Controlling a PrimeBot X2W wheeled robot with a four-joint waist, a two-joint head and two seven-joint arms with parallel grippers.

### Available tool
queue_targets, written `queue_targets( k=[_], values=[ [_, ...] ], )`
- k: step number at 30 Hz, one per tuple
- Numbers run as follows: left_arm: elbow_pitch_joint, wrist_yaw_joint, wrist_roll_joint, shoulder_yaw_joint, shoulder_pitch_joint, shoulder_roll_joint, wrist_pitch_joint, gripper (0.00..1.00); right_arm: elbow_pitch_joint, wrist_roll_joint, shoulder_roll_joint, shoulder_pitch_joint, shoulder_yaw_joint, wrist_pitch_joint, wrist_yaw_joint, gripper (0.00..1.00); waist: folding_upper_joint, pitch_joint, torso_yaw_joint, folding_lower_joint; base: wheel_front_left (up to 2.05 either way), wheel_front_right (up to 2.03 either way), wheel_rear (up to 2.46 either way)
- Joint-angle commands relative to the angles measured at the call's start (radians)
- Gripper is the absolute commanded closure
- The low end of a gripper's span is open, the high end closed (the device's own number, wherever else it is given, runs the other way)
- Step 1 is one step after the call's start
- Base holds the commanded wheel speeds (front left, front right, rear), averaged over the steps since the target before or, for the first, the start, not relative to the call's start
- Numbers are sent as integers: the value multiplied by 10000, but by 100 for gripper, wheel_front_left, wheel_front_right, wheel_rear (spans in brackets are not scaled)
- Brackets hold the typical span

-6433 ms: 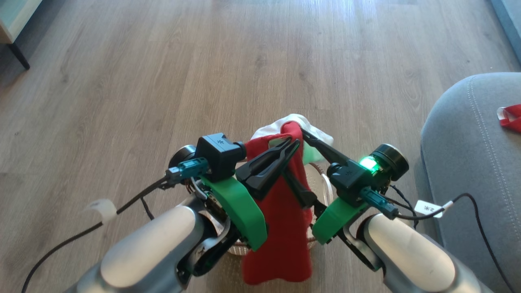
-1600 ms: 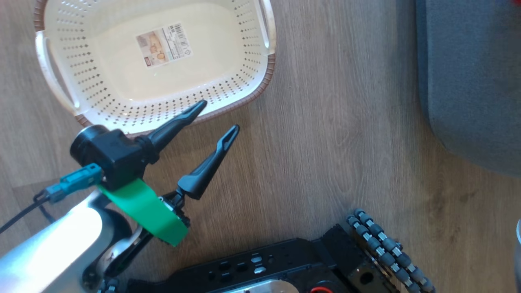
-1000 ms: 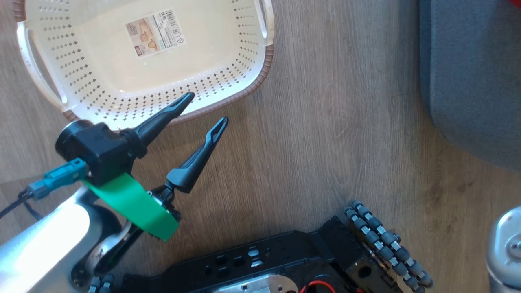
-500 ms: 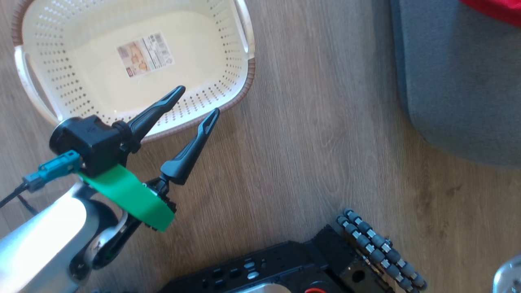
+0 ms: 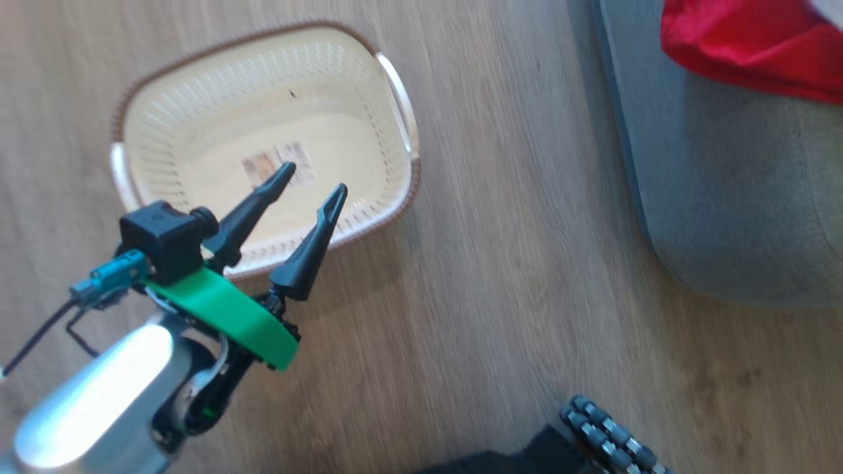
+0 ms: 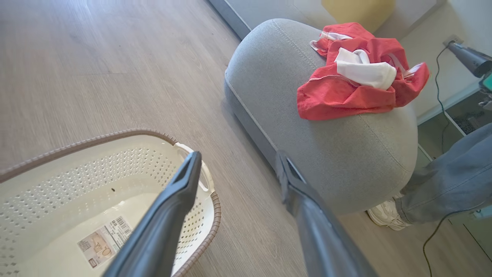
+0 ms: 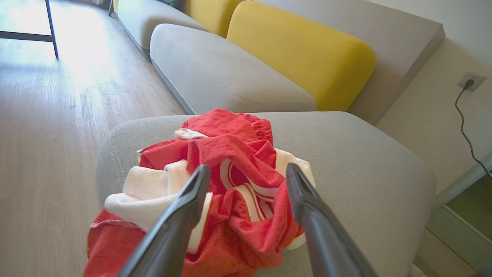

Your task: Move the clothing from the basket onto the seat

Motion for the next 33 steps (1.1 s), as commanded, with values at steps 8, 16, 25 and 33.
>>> queue_targets(
  k=[8, 16, 25, 33],
  values=[
    [1225, -92, -270, 559, 401, -629, -562, 0, -1152, -361, 3, 1391, 1596, -185, 67, 0, -1, -2135, 1704, 1, 0, 0, 0],
    [2793, -231, -195, 1479, 827, -1090, -744, 0, -631, -752, 293, 1970, 3010, -600, 67, 0, -1, -2946, 2709, 1, 0, 0, 0],
    [4162, -1027, 820, 3228, 1372, -1978, -756, 0, 841, -1186, 492, 2584, 4019, -1624, 67, 0, -1, -3527, 3085, 1, 0, 0, 0],
    [4625, -1449, 1453, 3875, 1683, -2436, -757, 0, 1689, -1034, 553, 2858, 4246, -2206, 67, 0, -1, -3891, 2812, 1, 0, 0, 0]
  ],
)
